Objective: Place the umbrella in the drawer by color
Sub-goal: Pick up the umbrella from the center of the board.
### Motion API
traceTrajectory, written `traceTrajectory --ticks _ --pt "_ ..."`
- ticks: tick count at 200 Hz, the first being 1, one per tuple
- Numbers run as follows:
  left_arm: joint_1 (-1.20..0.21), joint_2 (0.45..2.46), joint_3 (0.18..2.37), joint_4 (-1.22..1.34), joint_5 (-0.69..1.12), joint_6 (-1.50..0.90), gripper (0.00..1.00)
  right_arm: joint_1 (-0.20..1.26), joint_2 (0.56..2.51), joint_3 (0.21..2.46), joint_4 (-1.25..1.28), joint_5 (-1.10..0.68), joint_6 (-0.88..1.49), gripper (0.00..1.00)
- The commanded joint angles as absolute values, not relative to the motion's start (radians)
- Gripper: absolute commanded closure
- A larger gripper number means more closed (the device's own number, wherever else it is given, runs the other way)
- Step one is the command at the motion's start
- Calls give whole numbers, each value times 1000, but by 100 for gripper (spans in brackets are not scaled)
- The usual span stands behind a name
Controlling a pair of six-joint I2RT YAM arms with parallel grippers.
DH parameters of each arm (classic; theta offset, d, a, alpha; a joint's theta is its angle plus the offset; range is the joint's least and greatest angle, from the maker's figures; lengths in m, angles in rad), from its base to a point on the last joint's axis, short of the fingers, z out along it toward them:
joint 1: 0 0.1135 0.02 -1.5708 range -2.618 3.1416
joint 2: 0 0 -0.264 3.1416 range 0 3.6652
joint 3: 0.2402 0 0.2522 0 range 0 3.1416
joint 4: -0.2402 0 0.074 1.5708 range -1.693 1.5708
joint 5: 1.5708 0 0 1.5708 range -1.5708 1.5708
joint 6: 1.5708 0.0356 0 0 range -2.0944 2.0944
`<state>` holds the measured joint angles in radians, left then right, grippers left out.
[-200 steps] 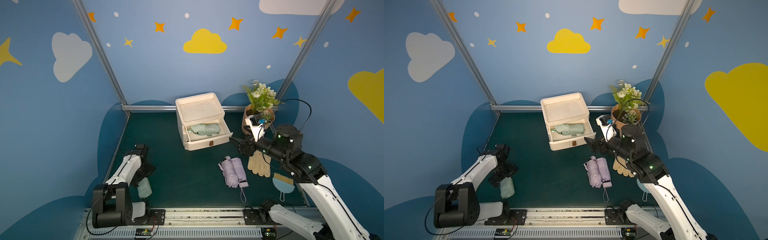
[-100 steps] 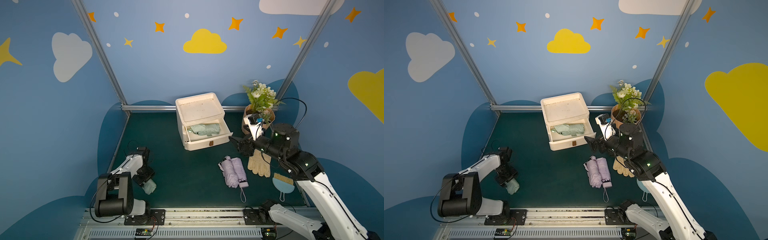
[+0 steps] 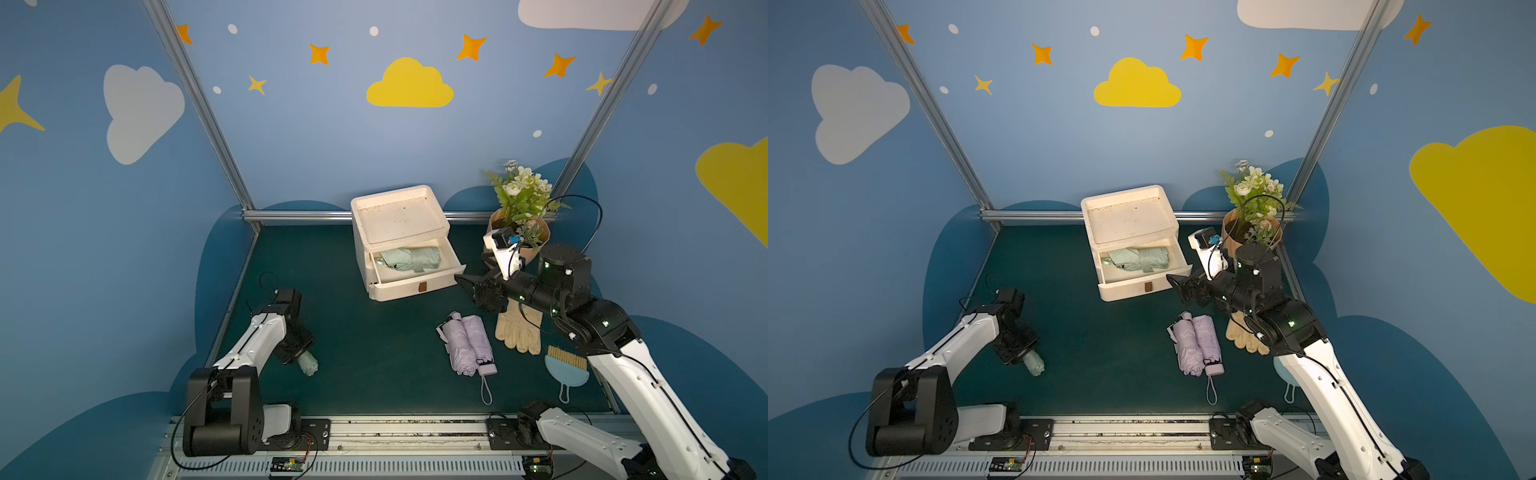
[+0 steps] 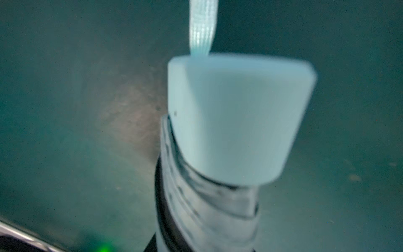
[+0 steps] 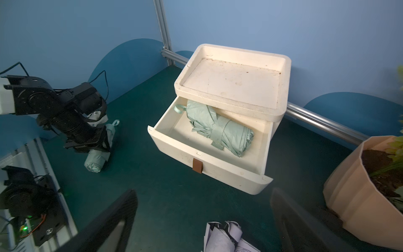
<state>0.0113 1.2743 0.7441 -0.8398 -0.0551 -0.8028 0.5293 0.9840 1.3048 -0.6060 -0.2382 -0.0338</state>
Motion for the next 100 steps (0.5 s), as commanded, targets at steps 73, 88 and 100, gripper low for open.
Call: traceTrajectory --ticks 73,88,100 --pt "-251 986 953 -337 272 -750 71 518 1033 1189 -328 -802 400 1" --pt "-289 992 999 -239 351 -764 71 517 1060 1169 -224 -870 511 1" --pt "-323 1001 1033 -151 412 -771 71 521 1086 1163 -156 -903 589 1"
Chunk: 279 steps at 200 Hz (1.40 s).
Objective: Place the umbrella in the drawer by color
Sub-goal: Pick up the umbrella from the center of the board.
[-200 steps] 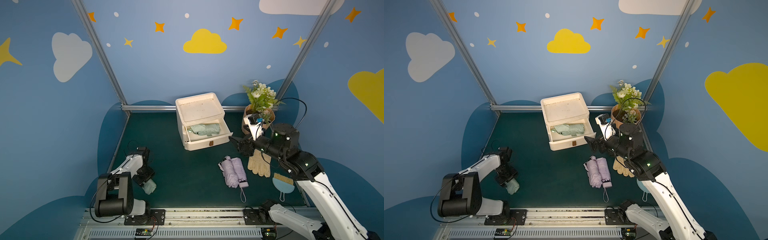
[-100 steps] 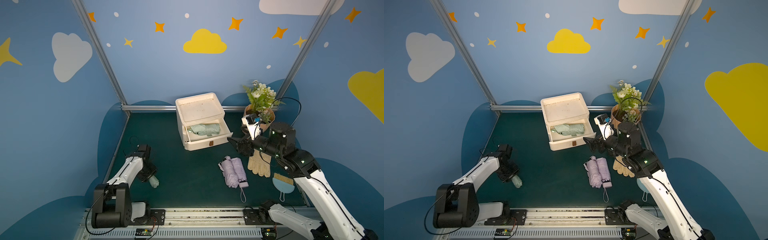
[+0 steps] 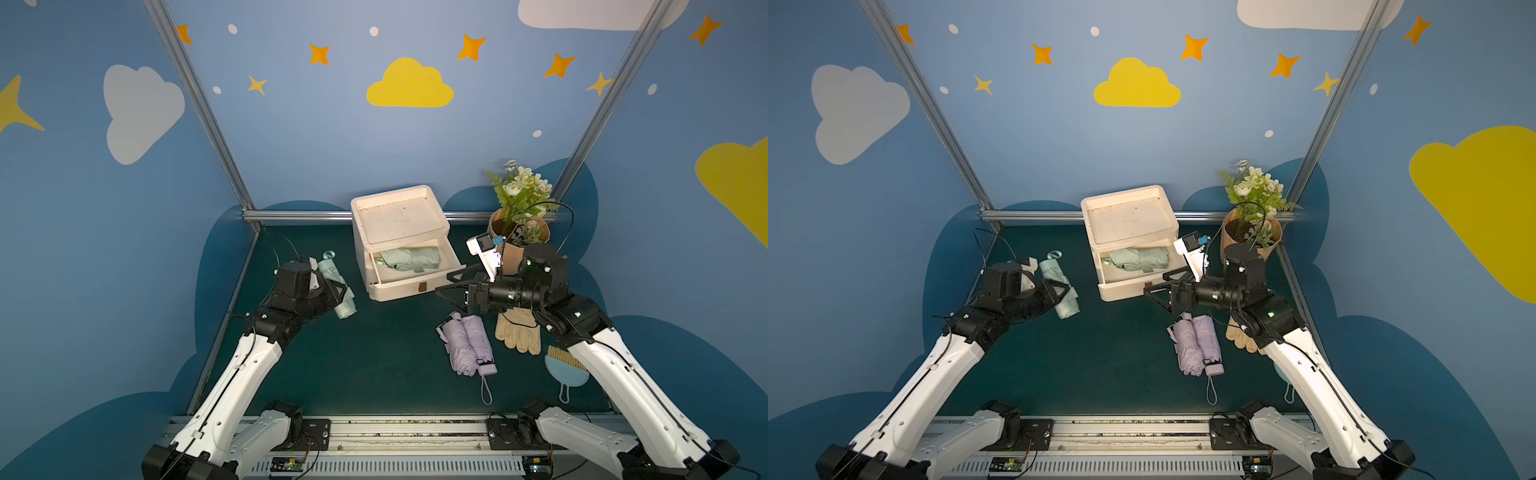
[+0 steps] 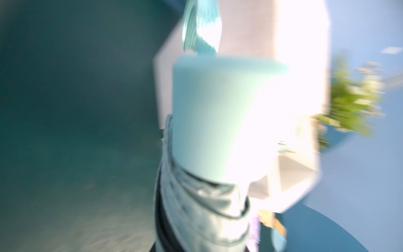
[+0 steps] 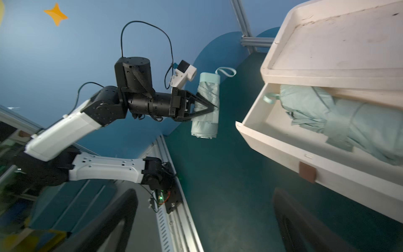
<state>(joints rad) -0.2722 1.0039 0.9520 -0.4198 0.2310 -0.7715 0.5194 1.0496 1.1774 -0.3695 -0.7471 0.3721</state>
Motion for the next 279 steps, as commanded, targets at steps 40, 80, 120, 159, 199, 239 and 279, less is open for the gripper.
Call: traceTrajectory --ticks 40,80,120,159,199,239,279 --pt "-420 1027 1111 85 548 -804 73 520 1155 1173 -11 -983 736 2" --pt "-503 1065 1146 201 612 -852 74 520 1223 1197 124 -1042 866 2" --pt "-556 1085 1158 230 608 -855 74 532 1238 1220 198 -1078 910 2" --pt "-584 1109 1155 286 610 -869 75 550 1254 1201 312 -1123 1012 11" --pt "-589 1121 1158 322 593 -884 75 566 1255 1174 366 -1136 1062 17" --pt "-592 1125 1168 333 590 -894 76 577 1257 1159 369 -1150 1074 26" --pt "-600 1141 1169 336 609 -905 77 583 1276 1169 375 -1161 1097 40"
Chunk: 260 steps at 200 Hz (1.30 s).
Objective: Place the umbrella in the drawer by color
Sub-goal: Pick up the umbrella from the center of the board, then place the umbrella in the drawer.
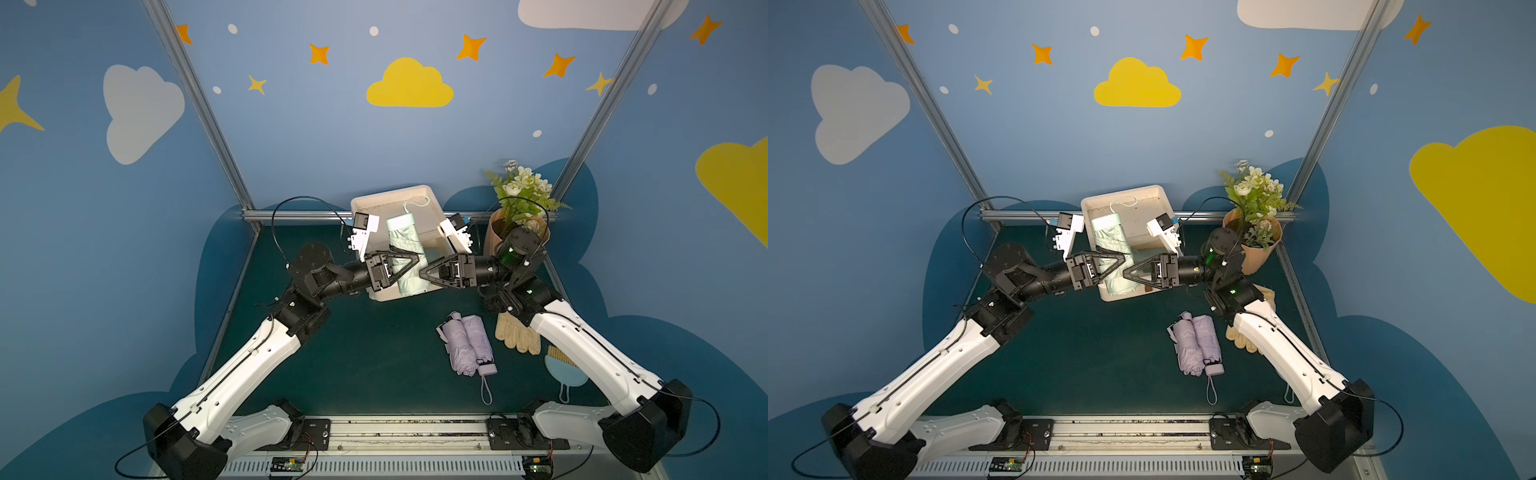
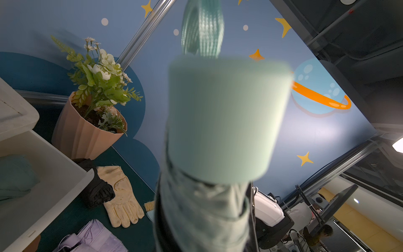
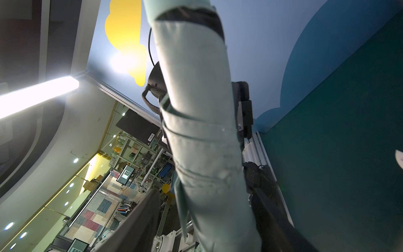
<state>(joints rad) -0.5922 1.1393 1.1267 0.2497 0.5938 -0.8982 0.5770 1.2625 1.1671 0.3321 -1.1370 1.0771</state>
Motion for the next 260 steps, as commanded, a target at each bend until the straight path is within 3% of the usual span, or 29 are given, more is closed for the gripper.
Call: traceTrajectory --ticks 1,53,75,117,141,162,201,221,260 --pt "-599 1141 1169 336 609 -907 77 584 1276 1169 374 -1161 1098 40" --pt "-607 1154 1171 348 621 -915 79 585 1282 1165 379 -1171 1125 64" --pt "-608 1162 1174 347 634 -916 74 583 1277 1167 366 -1165 1112 73" --pt "-609 1096 1184 167 547 -788 20 567 1251 1219 116 -1145 903 83" --pt "-602 1029 1185 25 443 -708 0 555 1233 1281 -120 -1102 635 84" --pt "-584 979 1184 -120 343 -664 0 545 1239 1371 -391 -1045 311 85" --pt "-551 858 1150 -366 103 -614 0 546 1303 1547 -836 -748 -347 88" --pt "-536 790 1100 -456 16 -596 0 572 1326 1594 -941 -513 -578 91" --pt "-507 691 995 -551 -58 -600 0 662 1366 1571 -893 -86 -931 94"
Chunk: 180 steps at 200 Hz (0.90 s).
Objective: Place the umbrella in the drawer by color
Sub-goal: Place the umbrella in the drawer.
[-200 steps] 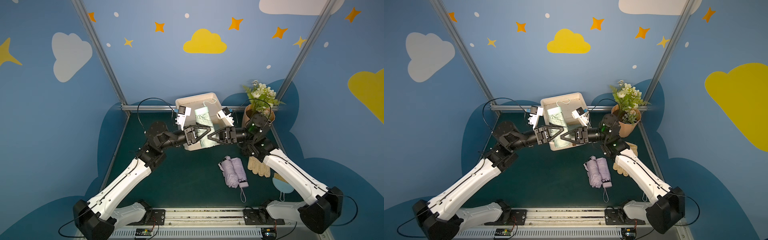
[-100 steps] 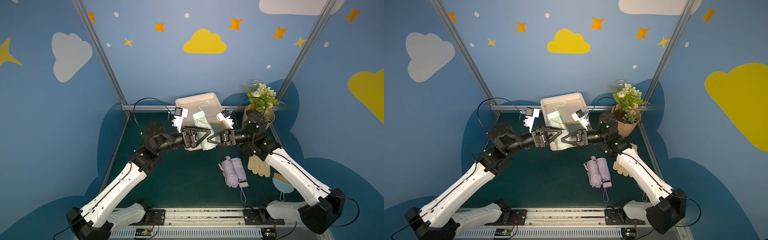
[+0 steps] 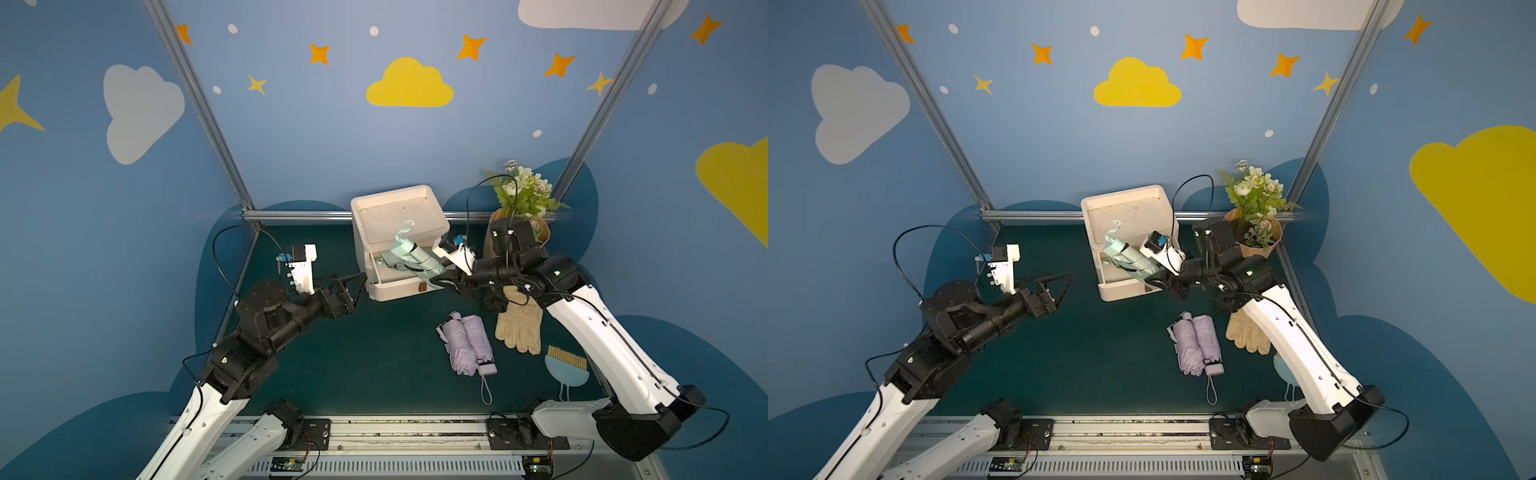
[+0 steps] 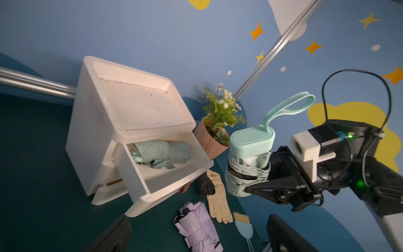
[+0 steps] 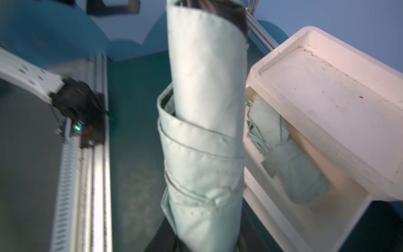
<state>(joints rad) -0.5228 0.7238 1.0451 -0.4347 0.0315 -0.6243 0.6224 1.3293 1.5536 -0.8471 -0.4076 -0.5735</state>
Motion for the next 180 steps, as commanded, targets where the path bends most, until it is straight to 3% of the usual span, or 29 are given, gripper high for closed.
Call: traceTrajectory --ticks 1,67,122,180 --pt "-507 688 993 -553 -58 -601 0 664 1369 1573 -893 -80 -937 94" --pt "-473 648 904 -570 -60 -581 0 709 1494 1731 -876 258 -1364 93" --pt "-456 659 882 -544 -23 -581 0 711 1539 1742 -832 317 -1461 92" --pt "-447 678 880 -529 -12 -592 0 707 1599 1771 -845 265 -1422 92"
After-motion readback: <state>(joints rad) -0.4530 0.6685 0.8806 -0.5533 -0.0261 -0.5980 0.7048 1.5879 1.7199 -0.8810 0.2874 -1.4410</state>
